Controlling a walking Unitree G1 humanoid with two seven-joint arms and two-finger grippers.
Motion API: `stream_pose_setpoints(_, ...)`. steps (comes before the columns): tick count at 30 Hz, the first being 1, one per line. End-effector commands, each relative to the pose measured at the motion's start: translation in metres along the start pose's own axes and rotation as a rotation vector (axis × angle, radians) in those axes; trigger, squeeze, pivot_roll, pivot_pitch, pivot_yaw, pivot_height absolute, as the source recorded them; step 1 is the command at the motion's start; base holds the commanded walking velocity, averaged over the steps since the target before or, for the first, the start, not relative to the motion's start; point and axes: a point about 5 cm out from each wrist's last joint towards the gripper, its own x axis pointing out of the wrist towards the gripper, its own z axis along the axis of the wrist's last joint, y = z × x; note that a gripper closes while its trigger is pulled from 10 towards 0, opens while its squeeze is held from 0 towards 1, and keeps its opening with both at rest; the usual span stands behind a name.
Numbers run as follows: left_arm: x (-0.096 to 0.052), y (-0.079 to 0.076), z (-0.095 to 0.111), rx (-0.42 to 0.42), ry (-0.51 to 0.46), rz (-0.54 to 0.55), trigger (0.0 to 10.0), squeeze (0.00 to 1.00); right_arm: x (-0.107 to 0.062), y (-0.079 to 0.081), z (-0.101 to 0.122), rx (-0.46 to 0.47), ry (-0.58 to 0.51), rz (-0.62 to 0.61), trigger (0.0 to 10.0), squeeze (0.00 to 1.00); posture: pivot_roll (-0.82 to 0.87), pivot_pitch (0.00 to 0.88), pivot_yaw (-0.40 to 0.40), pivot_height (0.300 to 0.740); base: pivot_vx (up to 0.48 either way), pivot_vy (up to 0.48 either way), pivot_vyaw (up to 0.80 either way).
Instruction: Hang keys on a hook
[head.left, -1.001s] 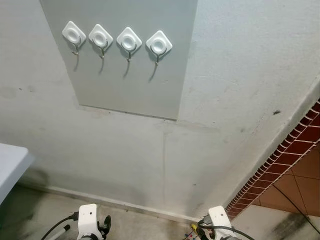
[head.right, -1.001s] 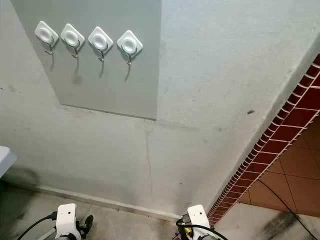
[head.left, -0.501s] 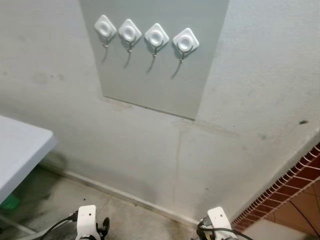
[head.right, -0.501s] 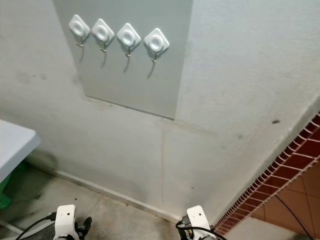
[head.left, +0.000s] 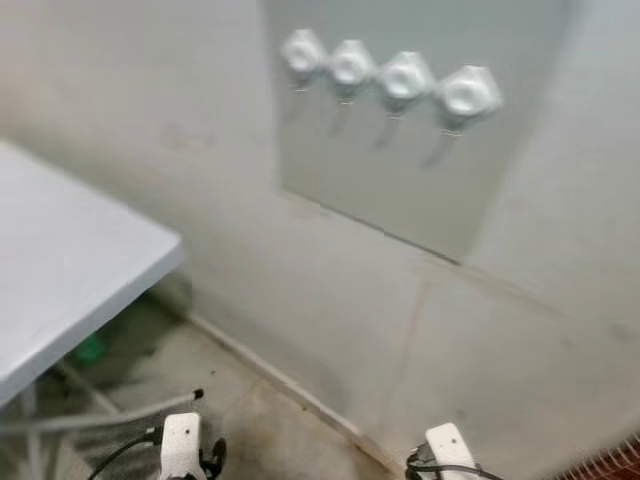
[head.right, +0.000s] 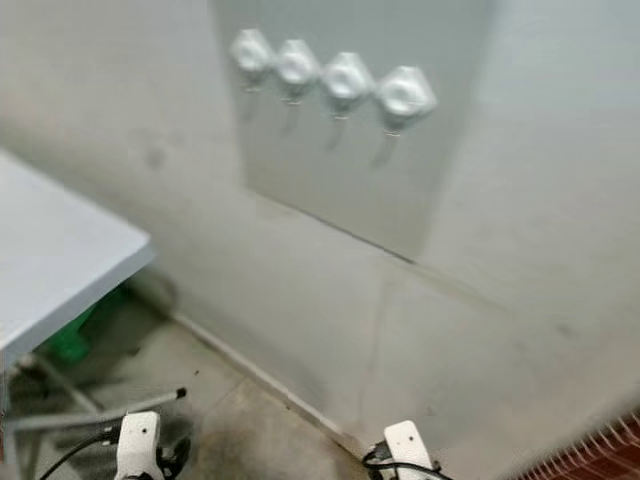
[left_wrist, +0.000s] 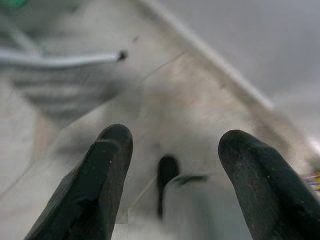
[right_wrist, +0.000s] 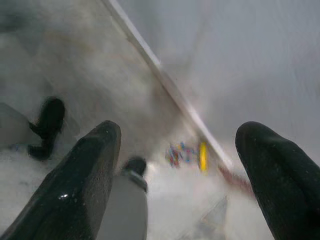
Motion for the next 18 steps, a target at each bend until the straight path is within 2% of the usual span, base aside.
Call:
stream_pose_setpoints(1, 0.0023, -0.0053, 0.0048, 0.01, -0.012, -0.008, 10.0, 0.0, -0.003, -0.0019, -0.0094, -0.001, 0.025, -0.005, 10.0, 0.0, -0.1, 0.0, -0.023, 0.732, 0.0, 0.0, 0.8)
stream_pose_setpoints(18, -0.0003, -0.0069, -0.0034, -0.016, 0.008, 0.005, 10.0, 0.0, -0.005, -0.0007, -0.0162, 0.02, 0.038, -0.007, 10.0, 0.0, -0.09, 0.0, -0.026, 0.732, 0.0, 0.0, 0.8)
